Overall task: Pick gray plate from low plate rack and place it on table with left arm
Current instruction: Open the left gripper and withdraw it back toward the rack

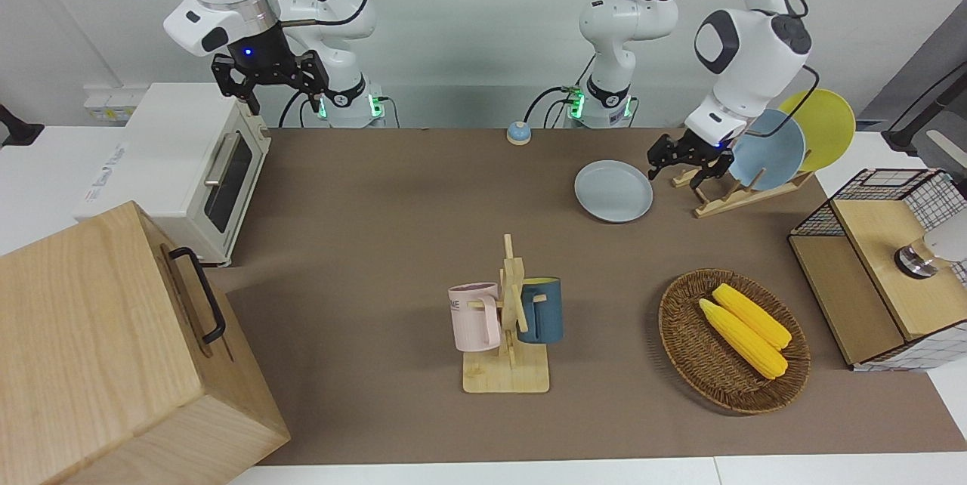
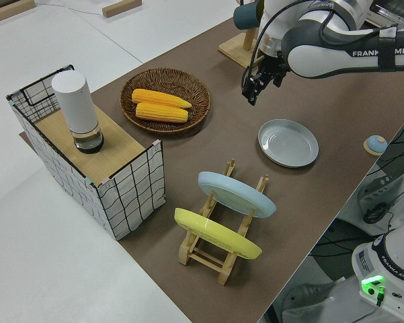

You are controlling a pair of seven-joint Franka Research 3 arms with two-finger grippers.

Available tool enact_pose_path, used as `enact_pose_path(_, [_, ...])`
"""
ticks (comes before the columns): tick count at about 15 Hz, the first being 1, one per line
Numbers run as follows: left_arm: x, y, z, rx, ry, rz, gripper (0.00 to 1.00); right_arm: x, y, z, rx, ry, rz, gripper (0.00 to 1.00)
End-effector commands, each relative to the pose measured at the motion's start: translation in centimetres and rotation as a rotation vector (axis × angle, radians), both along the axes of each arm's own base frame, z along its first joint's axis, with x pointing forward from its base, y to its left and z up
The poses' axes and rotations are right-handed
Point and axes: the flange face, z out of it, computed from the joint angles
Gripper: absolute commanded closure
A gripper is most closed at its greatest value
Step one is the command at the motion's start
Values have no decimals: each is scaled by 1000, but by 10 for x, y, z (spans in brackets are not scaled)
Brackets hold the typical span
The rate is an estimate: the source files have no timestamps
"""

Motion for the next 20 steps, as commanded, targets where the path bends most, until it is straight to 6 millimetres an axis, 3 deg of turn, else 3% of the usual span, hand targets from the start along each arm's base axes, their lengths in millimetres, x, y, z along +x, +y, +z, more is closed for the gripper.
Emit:
enact_pose_path(1, [7,-1,57,36,11,13,0,-2,0,3,6,7,-2,11])
enact_pose_path(5, [3,-5,103,53,24,2,0,-3,1,3,6,7,0,13])
enact_pose_path(9, [-11,-16,118,178,49,-53,0,-2,0,3,5,7,-2,13])
enact_pose_path(20, [-15,-9,120,234,64,-58,0,-3,1,3,6,7,0,13])
